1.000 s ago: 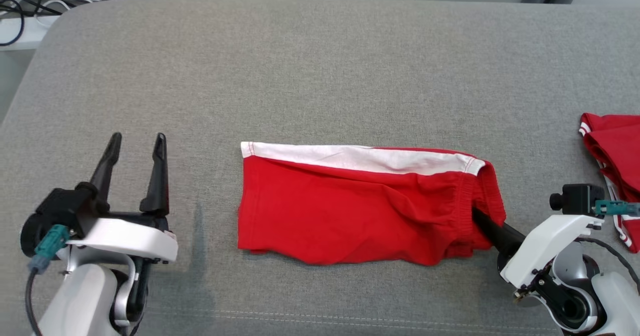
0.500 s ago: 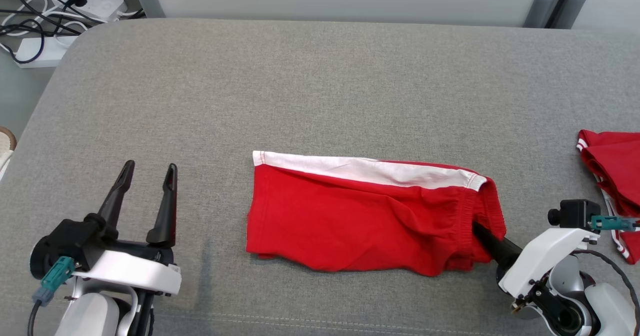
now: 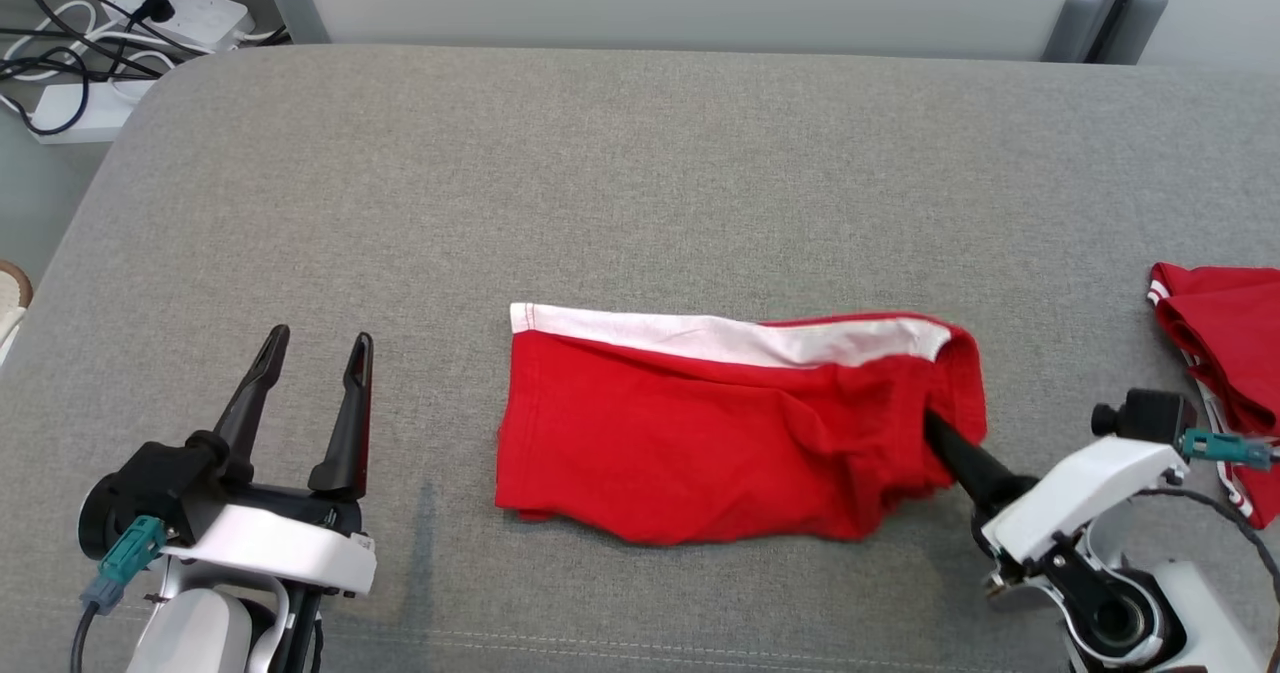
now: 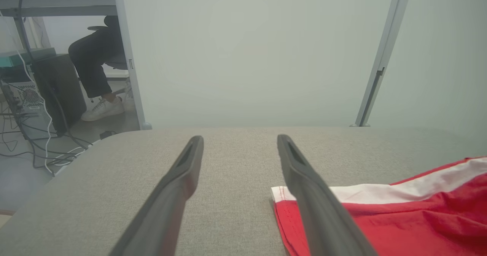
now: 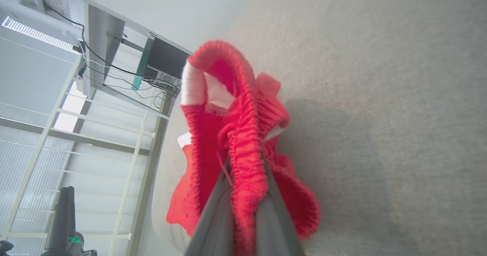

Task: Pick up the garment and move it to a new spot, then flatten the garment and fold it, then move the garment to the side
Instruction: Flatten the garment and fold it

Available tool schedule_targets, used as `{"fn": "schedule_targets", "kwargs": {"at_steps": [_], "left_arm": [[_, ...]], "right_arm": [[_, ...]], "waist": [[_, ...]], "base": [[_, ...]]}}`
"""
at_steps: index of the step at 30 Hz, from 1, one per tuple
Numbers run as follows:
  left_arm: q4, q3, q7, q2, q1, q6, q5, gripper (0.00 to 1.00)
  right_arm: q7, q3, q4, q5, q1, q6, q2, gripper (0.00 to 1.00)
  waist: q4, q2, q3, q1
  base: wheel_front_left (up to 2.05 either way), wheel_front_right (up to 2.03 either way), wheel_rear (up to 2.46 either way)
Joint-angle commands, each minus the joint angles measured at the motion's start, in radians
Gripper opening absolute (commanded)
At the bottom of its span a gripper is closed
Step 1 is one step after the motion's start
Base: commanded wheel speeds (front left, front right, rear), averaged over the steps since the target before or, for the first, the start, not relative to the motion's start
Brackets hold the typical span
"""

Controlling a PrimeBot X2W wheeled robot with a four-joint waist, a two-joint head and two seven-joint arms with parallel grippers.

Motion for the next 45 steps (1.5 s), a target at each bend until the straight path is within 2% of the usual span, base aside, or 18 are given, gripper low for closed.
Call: {"fn": "schedule_targets", "kwargs": {"at_steps": [1, 9, 13, 20, 30, 31, 32, 33, 40, 45], "left_arm": [[-0.025, 0.043, -0.006, 0.024, -0.012, -0.005, 0.008, 1.00], [-0.033, 0.044, -0.006, 0.013, -0.026, -0.011, 0.021, 1.00], [-0.033, 0.041, -0.006, 0.004, -0.035, -0.014, 0.027, 1.00], [-0.029, 0.027, -0.006, -0.021, -0.058, -0.025, 0.034, 1.00], [-0.003, 0.014, -0.006, -0.046, -0.083, -0.042, 0.043, 1.00], [0.000, 0.013, -0.006, -0.047, -0.085, -0.043, 0.044, 1.00], [0.001, 0.014, -0.006, -0.049, -0.087, -0.044, 0.044, 1.00], [0.004, 0.014, -0.006, -0.051, -0.087, -0.046, 0.044, 1.00], [0.013, 0.022, -0.006, -0.057, -0.090, -0.052, 0.049, 1.00], [0.011, 0.033, -0.006, -0.056, -0.092, -0.054, 0.052, 1.00]], "right_arm": [[-0.002, 0.000, -0.055, 0.022, -0.025, 0.002, 0.005, 0.00], [0.020, 0.010, -0.167, 0.092, -0.069, 0.002, 0.104, 0.00], [0.022, 0.087, -0.155, 0.111, -0.116, 0.002, 0.124, 0.00], [-0.086, 0.297, -0.053, 0.215, -0.218, 0.002, 0.127, 0.00], [-0.253, 0.554, 0.203, 0.354, -0.408, 0.002, 0.127, 0.02], [-0.261, 0.577, 0.230, 0.365, -0.423, 0.002, 0.127, 0.31], [-0.265, 0.600, 0.250, 0.382, -0.436, 0.002, 0.127, 0.71], [-0.270, 0.622, 0.264, 0.400, -0.447, 0.002, 0.127, 1.00], [-0.321, 0.745, 0.294, 0.498, -0.512, 0.002, 0.127, 1.00], [-0.404, 0.782, 0.259, 0.457, -0.556, 0.002, 0.127, 1.00]], "waist": [[0.000, -0.0001, 0.003, 0.0000], [0.011, -0.0001, 0.017, 0.0000], [0.029, -0.0001, 0.022, 0.0000], [0.092, -0.0001, 0.030, 0.0000], [0.154, -0.0001, 0.041, 0.0000], [0.157, -0.0001, 0.042, 0.0000], [0.159, -0.0001, 0.043, 0.0000], [0.161, -0.0001, 0.043, 0.0000], [0.154, -0.0001, 0.051, 0.0000], [0.141, -0.0001, 0.054, 0.0000]], "base": [[0.00, 0.00, 0.00], [0.00, 0.00, 0.00], [0.00, 0.00, 0.00], [0.00, 0.00, 0.00], [0.00, 0.00, 0.00], [0.00, 0.00, 0.00], [0.00, 0.00, 0.00], [0.00, 0.00, 0.00], [0.00, 0.00, 0.00], [0.00, 0.00, 0.00]]}}
